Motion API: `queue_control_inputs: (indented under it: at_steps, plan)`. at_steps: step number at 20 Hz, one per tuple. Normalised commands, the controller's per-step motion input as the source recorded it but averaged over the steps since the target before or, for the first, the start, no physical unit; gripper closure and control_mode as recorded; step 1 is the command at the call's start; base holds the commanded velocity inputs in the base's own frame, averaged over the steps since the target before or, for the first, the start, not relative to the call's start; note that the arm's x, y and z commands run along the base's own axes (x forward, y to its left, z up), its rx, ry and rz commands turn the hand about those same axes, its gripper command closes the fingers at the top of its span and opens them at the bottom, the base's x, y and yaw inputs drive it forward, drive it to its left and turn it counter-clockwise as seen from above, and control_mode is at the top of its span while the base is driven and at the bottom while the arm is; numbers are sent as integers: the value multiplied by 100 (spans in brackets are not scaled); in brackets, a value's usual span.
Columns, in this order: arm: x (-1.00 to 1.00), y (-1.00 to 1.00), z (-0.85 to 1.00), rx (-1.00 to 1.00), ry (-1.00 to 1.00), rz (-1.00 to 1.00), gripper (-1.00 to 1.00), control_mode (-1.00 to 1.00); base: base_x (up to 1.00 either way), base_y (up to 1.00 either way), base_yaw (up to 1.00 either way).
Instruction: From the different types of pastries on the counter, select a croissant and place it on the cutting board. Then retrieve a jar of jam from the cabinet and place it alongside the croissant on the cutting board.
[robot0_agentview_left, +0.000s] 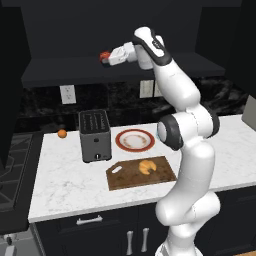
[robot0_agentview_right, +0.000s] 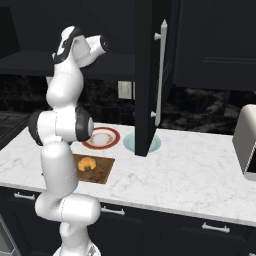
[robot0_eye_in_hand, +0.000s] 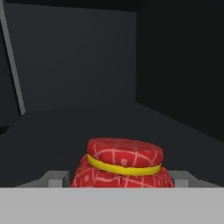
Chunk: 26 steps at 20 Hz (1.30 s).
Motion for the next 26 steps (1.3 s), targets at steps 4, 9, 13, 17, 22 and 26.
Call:
queue_control_inputs:
  at_steps: [4,9,13,17,22,26]
  plan:
    - [-5,1,-19,6,9,2,100,-100,0,0,0]
    - [-53,-42,2,33,-13,0,100,-100,0,0,0]
    - [-85,-18,3,13,-20,-5,100,-100,0,0,0]
    - [-100,-4,58,0,-9,-47,100,-100,0,0,0]
    - [-98,-10,83,2,-1,-57,100,-100,0,0,0]
    - [-33,-3,7,1,-3,-6,100,-100,0,0,0]
